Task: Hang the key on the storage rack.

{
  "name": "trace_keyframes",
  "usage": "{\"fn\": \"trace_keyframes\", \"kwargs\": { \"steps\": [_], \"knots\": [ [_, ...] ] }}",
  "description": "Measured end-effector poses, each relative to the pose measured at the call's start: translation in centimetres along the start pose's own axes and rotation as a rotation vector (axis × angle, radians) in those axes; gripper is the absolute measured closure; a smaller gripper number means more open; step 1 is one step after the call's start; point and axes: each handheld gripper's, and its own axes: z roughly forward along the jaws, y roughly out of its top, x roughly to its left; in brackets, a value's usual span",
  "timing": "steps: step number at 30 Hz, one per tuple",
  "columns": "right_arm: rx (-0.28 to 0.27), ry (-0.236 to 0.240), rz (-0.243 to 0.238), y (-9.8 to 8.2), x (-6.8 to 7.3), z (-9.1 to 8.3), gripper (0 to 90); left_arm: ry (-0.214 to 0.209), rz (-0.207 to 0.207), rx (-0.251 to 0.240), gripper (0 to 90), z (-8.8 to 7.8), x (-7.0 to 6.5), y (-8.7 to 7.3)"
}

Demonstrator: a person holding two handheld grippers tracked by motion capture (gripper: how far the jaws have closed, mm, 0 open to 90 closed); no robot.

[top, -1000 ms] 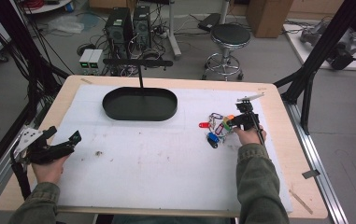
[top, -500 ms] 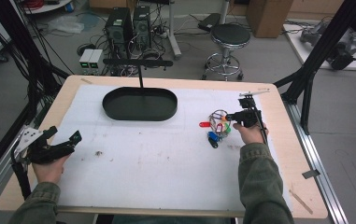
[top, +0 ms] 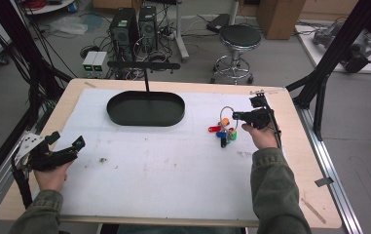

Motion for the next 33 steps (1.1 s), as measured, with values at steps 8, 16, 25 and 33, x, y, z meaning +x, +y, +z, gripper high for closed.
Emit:
{"fn": "trace_keyframes", "kwargs": {
  "steps": [8, 16, 25, 33],
  "knots": [
    [-0.011, 0.066, -0.08, 2.0, 2.5, -0.3, 87.3, -0.006, 0.003, 0.0, 1.7, 0.1, 0.0, 0.0],
    [-0.009, 0.102, -0.138, 3.7, 4.6, -0.1, 87.3, -0.009, 0.002, 0.002, 1.7, 0.1, 0.0, 0.0],
    [-0.044, 0.167, -0.164, 6.0, 6.5, -0.7, 87.3, -0.008, 0.001, 0.003, 1.7, 0.2, 0.0, -0.1],
    [-0.042, 0.205, -0.183, 7.3, 7.9, -0.2, 87.2, -0.001, -0.006, -0.002, 1.7, 0.2, 0.2, 0.0]
  ]
}}
